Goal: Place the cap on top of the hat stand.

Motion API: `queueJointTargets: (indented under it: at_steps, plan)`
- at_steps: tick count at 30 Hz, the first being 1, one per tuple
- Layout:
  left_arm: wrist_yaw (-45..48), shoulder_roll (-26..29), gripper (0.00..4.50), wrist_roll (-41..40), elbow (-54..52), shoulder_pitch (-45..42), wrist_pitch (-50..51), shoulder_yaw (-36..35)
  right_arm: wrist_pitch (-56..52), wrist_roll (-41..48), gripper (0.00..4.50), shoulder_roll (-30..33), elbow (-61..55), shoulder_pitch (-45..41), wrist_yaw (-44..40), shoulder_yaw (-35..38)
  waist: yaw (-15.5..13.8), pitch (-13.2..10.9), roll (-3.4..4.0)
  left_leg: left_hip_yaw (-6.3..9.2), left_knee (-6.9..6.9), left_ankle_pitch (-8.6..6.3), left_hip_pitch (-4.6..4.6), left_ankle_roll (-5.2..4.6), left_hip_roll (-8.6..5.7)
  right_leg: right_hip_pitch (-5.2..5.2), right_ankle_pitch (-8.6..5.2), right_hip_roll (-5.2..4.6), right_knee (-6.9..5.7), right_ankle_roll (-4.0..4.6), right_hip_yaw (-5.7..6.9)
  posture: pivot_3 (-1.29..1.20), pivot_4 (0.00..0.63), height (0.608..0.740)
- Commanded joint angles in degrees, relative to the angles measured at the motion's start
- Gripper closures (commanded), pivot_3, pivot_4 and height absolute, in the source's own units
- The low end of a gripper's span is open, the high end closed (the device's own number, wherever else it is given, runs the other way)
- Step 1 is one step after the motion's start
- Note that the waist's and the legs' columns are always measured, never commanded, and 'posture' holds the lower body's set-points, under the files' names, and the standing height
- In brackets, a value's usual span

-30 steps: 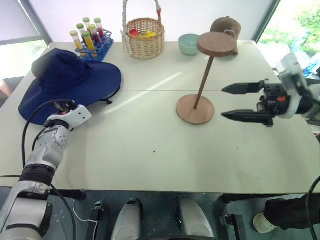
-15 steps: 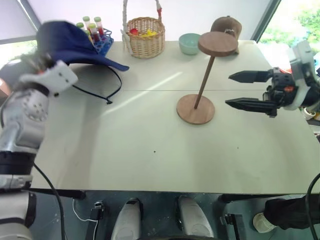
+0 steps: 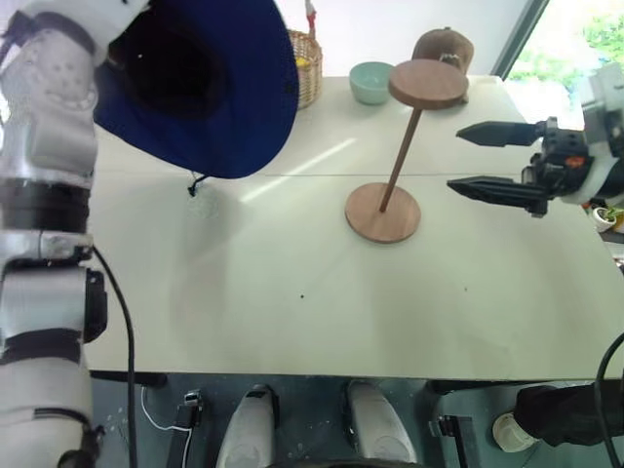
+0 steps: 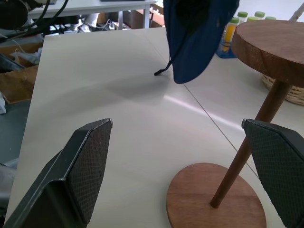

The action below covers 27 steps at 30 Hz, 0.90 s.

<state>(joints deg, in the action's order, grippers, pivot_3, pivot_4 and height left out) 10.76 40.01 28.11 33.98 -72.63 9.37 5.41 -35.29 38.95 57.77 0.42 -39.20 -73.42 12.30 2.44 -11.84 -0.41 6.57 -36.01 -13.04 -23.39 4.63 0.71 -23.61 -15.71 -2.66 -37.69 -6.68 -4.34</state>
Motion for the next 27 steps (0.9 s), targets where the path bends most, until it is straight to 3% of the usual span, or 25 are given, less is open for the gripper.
queueJointTargets:
  at_steps: [1, 11, 27]
  plan:
    - [-3.05, -1.64, 4.47, -0.03, 6.89, -6.56, -3.75, 0.91, -0.43, 1.52, 0.00, 2.31, -2.44, 0.37, -0.33, 3.81, 0.06, 0.00, 0.00, 0.00, -0.01, 0.00, -0.01, 0.00, -0.01, 0.01, 0.00, -0.01, 0.02, -0.01, 0.00, 0.00, 0.150, 0.740]
    - [-9.31, -12.34, 4.47, -1.67, 31.52, -24.61, -14.26, 3.17, -4.49, 5.19, 0.00, 5.48, -9.64, 7.82, 2.54, 12.29, 0.04, -0.05, -0.08, -0.01, 0.03, 0.00, -0.11, 0.00, -0.04, -0.02, -0.03, -0.04, 0.16, -0.10, 0.00, 0.00, 0.150, 0.740]
    - [-7.98, -29.69, 4.47, -7.11, 38.20, -36.09, -20.70, 1.97, -8.94, 9.67, 0.00, 6.11, -17.35, 18.93, 9.06, 25.58, 0.11, -0.13, -0.20, -0.04, 0.04, 0.00, -0.10, 0.00, -0.08, 0.00, -0.07, -0.06, 0.16, -0.19, -0.02, 0.00, 0.150, 0.740]
